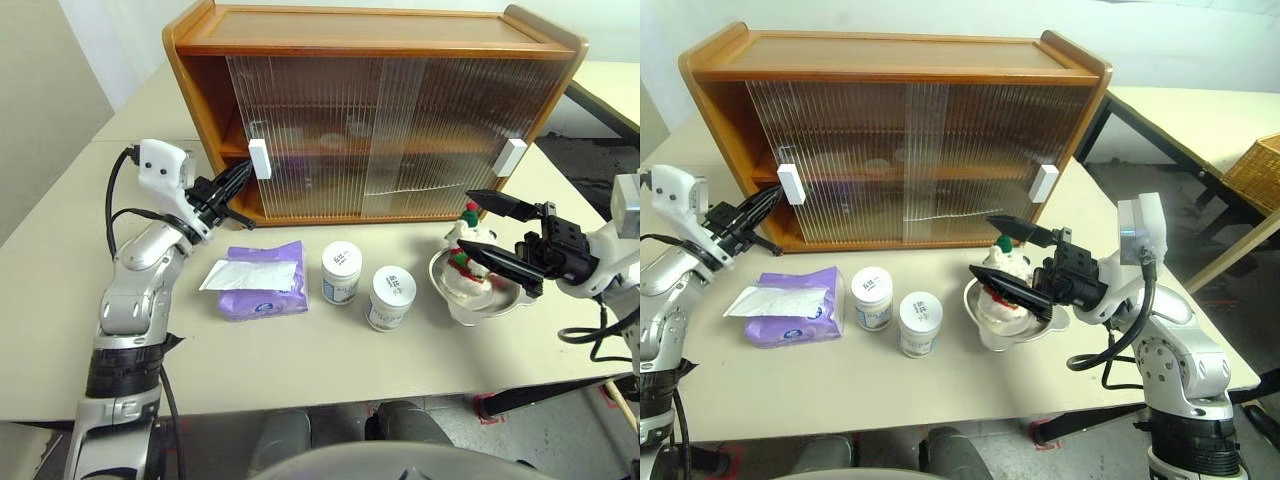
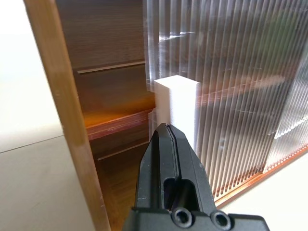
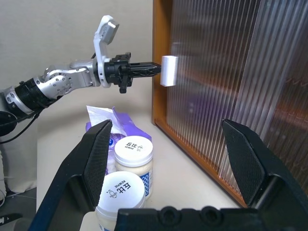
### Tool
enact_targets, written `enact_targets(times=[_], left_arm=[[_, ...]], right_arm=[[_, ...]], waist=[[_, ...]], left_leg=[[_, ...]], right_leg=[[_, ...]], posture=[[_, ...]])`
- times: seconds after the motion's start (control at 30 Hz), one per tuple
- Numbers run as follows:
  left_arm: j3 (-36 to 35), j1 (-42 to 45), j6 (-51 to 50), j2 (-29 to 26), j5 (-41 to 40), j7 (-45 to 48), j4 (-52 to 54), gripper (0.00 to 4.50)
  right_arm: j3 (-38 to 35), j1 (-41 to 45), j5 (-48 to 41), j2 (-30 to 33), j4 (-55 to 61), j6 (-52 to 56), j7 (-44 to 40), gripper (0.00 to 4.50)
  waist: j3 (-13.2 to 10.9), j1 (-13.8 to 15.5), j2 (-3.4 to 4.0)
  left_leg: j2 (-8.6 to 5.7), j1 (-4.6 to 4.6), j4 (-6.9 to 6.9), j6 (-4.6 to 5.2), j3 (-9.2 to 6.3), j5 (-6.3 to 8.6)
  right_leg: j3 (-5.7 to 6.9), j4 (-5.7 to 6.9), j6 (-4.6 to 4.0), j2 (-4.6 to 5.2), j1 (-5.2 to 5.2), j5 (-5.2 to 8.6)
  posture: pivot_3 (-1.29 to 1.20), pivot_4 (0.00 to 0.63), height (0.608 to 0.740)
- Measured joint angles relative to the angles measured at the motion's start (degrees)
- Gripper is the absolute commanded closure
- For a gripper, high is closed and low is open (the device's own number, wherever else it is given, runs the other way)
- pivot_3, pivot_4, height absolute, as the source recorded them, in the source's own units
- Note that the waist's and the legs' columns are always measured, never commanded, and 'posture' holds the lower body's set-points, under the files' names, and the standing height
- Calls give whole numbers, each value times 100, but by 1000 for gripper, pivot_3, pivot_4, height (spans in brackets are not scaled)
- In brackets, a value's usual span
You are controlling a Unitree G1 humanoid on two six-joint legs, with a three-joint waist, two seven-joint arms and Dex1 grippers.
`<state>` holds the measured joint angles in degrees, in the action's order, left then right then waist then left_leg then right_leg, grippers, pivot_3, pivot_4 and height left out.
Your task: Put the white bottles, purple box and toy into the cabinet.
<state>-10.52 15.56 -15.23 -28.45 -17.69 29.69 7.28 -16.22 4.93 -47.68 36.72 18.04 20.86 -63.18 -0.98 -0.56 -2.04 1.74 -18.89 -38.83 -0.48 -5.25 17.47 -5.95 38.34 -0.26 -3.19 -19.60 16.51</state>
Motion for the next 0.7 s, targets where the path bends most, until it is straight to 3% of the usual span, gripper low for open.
enact_targets(times=[0.7], left_arm=[[762,711,193,541,199,185,-565,4475]], right_arm=[[-12,-151,-73,-48,521,53,512,0]], waist=[[1,-129,1]], left_leg=[[-7,-11,-4,3,4,-1]], right_leg=[[-7,-11,18,1,-2,-3]], posture=[[-132,0,740]])
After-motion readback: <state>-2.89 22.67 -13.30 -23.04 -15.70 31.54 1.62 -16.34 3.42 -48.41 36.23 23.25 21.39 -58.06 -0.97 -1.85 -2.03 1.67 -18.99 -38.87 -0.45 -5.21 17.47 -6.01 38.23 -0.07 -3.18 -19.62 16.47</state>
